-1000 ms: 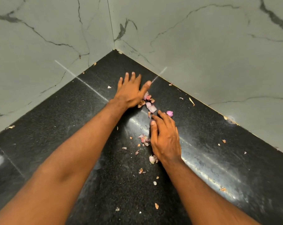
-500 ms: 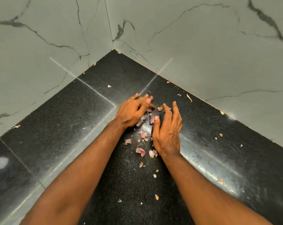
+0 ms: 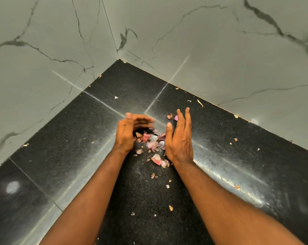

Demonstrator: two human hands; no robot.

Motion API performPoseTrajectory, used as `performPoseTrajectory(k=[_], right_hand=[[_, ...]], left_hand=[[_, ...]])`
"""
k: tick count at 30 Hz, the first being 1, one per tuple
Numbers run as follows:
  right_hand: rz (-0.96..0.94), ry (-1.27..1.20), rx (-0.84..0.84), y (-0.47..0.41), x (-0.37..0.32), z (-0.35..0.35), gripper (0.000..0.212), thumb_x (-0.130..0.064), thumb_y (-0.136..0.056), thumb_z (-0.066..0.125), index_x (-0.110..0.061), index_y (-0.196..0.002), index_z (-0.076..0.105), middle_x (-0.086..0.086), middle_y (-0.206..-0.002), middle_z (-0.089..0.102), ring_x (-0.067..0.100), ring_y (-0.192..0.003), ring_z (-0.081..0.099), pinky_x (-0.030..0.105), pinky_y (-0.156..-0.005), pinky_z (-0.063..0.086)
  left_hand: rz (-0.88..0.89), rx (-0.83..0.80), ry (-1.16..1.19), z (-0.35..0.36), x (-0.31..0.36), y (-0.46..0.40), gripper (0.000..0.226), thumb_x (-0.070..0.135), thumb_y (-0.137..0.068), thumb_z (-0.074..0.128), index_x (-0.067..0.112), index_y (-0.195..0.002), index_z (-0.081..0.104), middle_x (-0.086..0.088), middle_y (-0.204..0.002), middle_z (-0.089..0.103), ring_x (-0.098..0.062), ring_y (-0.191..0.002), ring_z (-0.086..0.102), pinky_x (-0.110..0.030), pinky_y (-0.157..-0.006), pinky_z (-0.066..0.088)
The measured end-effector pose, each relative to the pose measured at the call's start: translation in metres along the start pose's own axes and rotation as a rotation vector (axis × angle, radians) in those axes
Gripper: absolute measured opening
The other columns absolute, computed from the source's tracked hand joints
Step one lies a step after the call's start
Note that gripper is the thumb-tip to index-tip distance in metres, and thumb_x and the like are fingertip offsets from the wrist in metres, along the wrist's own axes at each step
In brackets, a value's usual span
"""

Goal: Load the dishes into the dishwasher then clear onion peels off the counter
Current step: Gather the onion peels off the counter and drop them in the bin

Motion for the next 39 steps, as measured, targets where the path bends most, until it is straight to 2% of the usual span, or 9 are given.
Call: performPoseTrajectory(k=[4,6,9,16,21,28,32,35,39], right_hand=[[0.021,-0.015,-0.012,0.000,0.004,0.002,0.057,-0.041,-0.111,0.036,-0.019,-0.162,0.027,0.000,-0.174,0.008,0.018,-0.159,0.018,0.047,-0.126,0.030],[0.020,-0.020,-0.022,-0.001,0.003,0.003,0.058,-0.042,-0.111,0.035,-0.018,-0.163,0.026,0.001,-0.174,0.013,0.017,-0.159,0.016,0.048,-0.126,0.028],[0.021,-0.018,-0.039,-0.002,0.005,0.005,0.059,-0.043,-0.110,0.034,-0.017,-0.163,0.025,0.002,-0.173,0.018,0.015,-0.159,0.013,0.045,-0.128,0.023],[0.176,-0.145,0.064,-0.006,0.020,-0.017,0.057,-0.033,-0.110,0.047,-0.014,-0.161,0.031,0.004,-0.172,0.019,0.016,-0.158,0.015,0.036,-0.129,0.019],[0.143,0.331,-0.196,-0.043,0.026,0.007,0.073,-0.056,-0.109,0.028,-0.011,-0.165,0.014,0.010,-0.174,0.000,0.024,-0.161,-0.006,0.042,-0.128,-0.006],[-0.159,0.012,-0.424,0.023,-0.028,0.037,0.046,-0.035,-0.112,0.040,-0.020,-0.155,0.047,0.002,-0.161,0.044,0.010,-0.152,0.031,0.044,-0.128,0.024],[-0.083,-0.310,-0.116,0.042,-0.023,-0.007,0.032,-0.014,-0.106,0.056,-0.018,-0.135,0.069,-0.003,-0.132,0.070,0.006,-0.123,0.063,0.037,-0.105,0.054],[-0.006,-0.156,0.056,0.019,-0.008,-0.023,0.037,-0.016,-0.105,0.054,-0.018,-0.141,0.062,0.000,-0.148,0.059,0.014,-0.138,0.050,0.042,-0.117,0.043],[-0.017,0.257,-0.358,0.002,-0.007,0.036,0.064,-0.047,-0.111,0.030,-0.020,-0.166,0.013,0.002,-0.174,0.003,0.018,-0.160,0.000,0.041,-0.129,0.000]], left_hand=[[-0.048,0.274,0.164,-0.029,-0.007,0.010,0.079,0.052,-0.107,0.009,0.000,-0.117,0.068,-0.019,-0.121,0.072,-0.029,-0.120,0.068,-0.035,-0.101,0.054],[-0.005,0.238,0.002,-0.025,-0.003,0.012,0.077,0.051,-0.109,0.011,0.002,-0.119,0.069,-0.013,-0.123,0.073,-0.024,-0.123,0.067,-0.038,-0.109,0.050],[0.039,0.132,-0.177,-0.003,0.009,0.016,0.064,0.038,-0.112,0.021,-0.003,-0.123,0.070,-0.006,-0.117,0.075,-0.012,-0.113,0.071,-0.024,-0.097,0.054],[0.057,0.099,-0.255,-0.001,0.015,0.012,0.058,0.034,-0.111,0.028,-0.001,-0.119,0.073,-0.007,-0.115,0.077,-0.012,-0.109,0.073,-0.024,-0.095,0.056],[0.044,0.149,-0.116,-0.010,0.011,0.009,0.067,0.037,-0.112,0.020,-0.006,-0.115,0.072,-0.013,-0.113,0.076,-0.021,-0.110,0.073,-0.031,-0.098,0.056],[0.011,0.230,0.024,-0.030,-0.004,0.003,0.083,0.057,-0.107,0.019,-0.008,-0.112,0.070,-0.021,-0.115,0.074,-0.035,-0.118,0.068,-0.051,-0.110,0.048],[0.015,0.249,0.030,-0.033,-0.006,0.004,0.082,0.056,-0.107,0.018,-0.005,-0.108,0.072,-0.021,-0.112,0.075,-0.036,-0.115,0.070,-0.052,-0.109,0.049],[0.007,0.265,0.057,-0.034,-0.005,0.004,0.079,0.051,-0.109,0.015,-0.002,-0.104,0.074,-0.022,-0.110,0.076,-0.036,-0.113,0.070,-0.052,-0.108,0.050],[-0.011,0.273,0.093,-0.034,-0.004,0.003,0.079,0.050,-0.108,0.014,-0.003,-0.102,0.073,-0.024,-0.108,0.075,-0.038,-0.112,0.070,-0.051,-0.108,0.050]])
Point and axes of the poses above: each hand's wrist, its own y-axis away from the middle knuckle, its own z-axis out of the palm, x = y × z, the point moved 10 cm from there along -y, towards the middle knuckle
